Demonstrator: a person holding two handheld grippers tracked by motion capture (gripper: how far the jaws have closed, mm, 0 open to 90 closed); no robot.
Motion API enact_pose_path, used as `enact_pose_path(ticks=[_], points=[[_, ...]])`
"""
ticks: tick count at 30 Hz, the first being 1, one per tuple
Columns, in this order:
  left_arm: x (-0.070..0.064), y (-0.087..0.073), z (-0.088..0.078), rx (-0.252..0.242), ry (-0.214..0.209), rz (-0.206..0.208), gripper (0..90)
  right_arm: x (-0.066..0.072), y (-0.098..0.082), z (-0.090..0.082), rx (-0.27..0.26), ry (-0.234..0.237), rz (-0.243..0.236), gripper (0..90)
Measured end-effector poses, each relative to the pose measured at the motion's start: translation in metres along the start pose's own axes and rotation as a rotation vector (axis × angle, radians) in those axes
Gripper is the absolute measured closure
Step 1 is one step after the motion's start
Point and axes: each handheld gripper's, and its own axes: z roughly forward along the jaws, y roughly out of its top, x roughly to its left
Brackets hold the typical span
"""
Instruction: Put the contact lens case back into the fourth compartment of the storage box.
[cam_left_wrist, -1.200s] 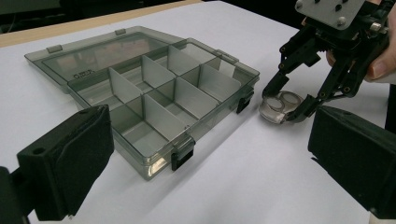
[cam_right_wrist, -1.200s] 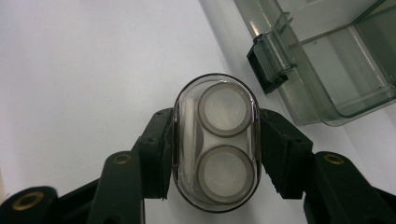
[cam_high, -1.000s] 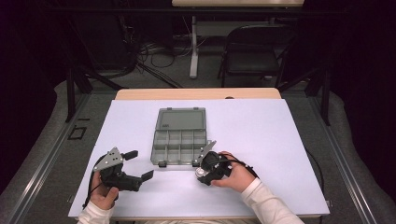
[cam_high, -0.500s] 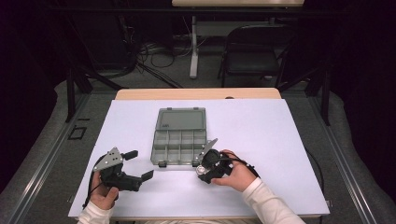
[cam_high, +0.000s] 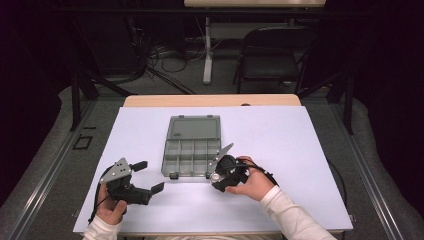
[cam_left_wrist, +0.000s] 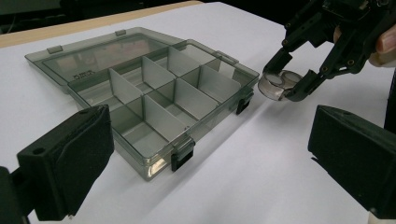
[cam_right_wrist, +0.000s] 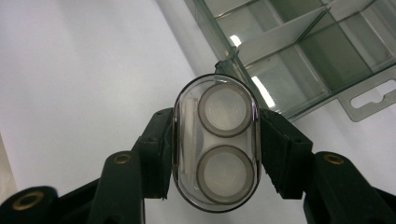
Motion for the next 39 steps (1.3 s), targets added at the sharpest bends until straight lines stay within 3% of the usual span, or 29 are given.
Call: enact_pose_path(ticks=[18, 39], points=[[0.0, 0.0, 0.0, -0.001, 0.002, -0.002, 0.7, -0.013, 0.011, -0.009, -0.062, -0.016, 0.064, 48.7], [0.0, 0.0, 0.0, -0.002, 0.004, 0.0, 0.7, -0.034, 0.036, -0.01, -0.097, -0.034, 0.079, 48.7]])
